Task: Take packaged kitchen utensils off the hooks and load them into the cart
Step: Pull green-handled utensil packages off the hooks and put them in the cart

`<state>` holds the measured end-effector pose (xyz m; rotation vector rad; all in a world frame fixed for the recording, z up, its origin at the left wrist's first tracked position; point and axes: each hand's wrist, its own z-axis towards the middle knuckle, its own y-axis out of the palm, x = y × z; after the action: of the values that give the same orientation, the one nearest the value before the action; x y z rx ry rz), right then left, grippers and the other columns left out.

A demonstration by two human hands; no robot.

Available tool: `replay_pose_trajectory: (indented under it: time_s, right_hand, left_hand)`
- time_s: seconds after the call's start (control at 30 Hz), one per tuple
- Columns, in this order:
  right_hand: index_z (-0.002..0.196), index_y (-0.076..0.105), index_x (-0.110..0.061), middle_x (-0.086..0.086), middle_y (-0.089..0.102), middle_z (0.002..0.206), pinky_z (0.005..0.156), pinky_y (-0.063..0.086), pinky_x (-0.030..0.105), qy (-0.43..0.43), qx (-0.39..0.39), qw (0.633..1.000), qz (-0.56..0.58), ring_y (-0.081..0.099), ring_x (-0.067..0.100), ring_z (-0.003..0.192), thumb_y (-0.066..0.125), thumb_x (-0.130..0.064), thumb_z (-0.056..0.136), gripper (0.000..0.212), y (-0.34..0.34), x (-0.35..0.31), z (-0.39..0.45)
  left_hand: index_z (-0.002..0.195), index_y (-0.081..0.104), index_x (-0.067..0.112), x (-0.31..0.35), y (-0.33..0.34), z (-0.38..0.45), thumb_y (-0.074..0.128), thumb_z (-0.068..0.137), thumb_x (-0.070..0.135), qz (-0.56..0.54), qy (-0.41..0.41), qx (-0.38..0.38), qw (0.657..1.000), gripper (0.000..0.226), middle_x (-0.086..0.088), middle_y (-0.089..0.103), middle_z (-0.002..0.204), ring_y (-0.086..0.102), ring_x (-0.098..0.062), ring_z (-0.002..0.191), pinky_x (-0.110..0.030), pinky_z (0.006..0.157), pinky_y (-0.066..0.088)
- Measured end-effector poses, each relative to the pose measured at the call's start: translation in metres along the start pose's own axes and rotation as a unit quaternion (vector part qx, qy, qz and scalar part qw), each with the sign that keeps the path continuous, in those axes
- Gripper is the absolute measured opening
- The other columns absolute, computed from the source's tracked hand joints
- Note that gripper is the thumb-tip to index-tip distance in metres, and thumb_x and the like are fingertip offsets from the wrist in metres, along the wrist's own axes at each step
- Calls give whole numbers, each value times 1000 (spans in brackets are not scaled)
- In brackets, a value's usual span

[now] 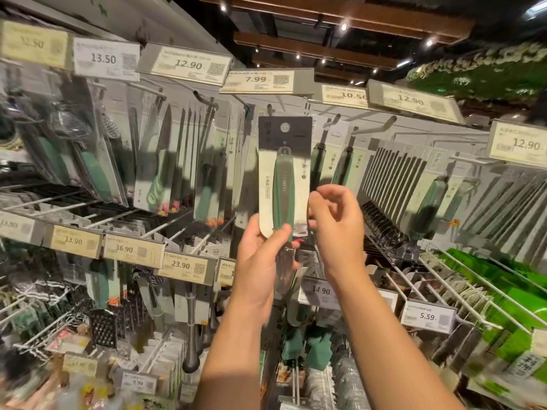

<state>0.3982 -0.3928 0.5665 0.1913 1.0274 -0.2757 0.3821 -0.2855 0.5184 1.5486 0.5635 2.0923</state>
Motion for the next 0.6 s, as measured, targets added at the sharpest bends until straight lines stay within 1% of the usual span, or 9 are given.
replay_pose_trajectory:
  time_s: [0.07,0.1,0.13,0.2,0.33,0.43,0.47,0.53,0.6]
  right_hand:
    - [109,53,-18,12,70,107,72,61,35,-8,-57,997,56,73,19,89,75,-24,89,30,1,-1,-10]
    - [110,50,-18,15,71,108,76,62,40,-20,-66,996,55,74,23,93,77,-20,87,35,1,0,-13]
    - [111,48,-16,16,72,107,78,62,43,-32,-67,996,55,75,25,94,78,-14,87,39,1,0,-16]
    - [112,47,-13,17,73,105,81,62,45,-48,-54,996,58,75,26,94,77,-3,88,40,1,0,-18]
    - [113,48,-12,20,73,103,76,60,31,-57,-46,993,96,75,23,92,71,3,90,36,-1,-5,-21]
    - [116,47,-9,20,73,103,77,59,32,-67,-33,990,118,75,24,92,69,3,92,35,-2,-9,-20]
    - [117,46,-8,19,73,104,79,60,34,-69,-28,989,125,75,26,94,69,2,92,35,-3,-10,-19]
    - [119,46,-9,16,75,105,81,62,40,-64,-11,989,136,75,28,96,68,0,94,35,-5,-14,-17]
    - [120,48,-12,13,76,104,78,63,39,-59,5,990,130,76,25,93,67,-3,95,33,-8,-17,-14]
  left_hand:
    - [129,68,27,-2,4,-4,63,103,11,12,3,-23,1000,31,-7,76,123,73,-25,109,-42,89,61]
    - [131,67,23,-1,6,-6,60,104,8,13,-1,-30,999,31,-9,76,124,71,-29,117,-48,98,58]
    - [132,65,20,-2,7,-6,59,104,7,14,-5,-33,999,32,-12,76,124,70,-32,120,-51,102,56]
    - [134,64,17,-1,8,-7,59,104,7,25,-9,-43,999,32,-13,76,124,70,-33,121,-52,104,55]
    - [130,65,18,0,8,-5,63,103,8,53,3,-46,998,29,-9,79,118,74,-25,115,-41,98,59]
    - [125,64,14,0,8,-4,62,103,7,47,3,-40,998,23,-9,80,112,76,-21,107,-27,84,60]
    - [122,65,14,0,8,-4,62,103,9,50,-1,-36,998,20,-7,81,108,76,-18,101,-26,79,59]
    - [116,65,16,2,4,-1,63,104,16,78,-10,-22,997,12,1,79,97,74,-13,88,-29,75,59]
    - [109,67,20,4,-2,1,63,104,19,144,3,-2,990,7,3,77,91,71,-11,79,-33,71,60]
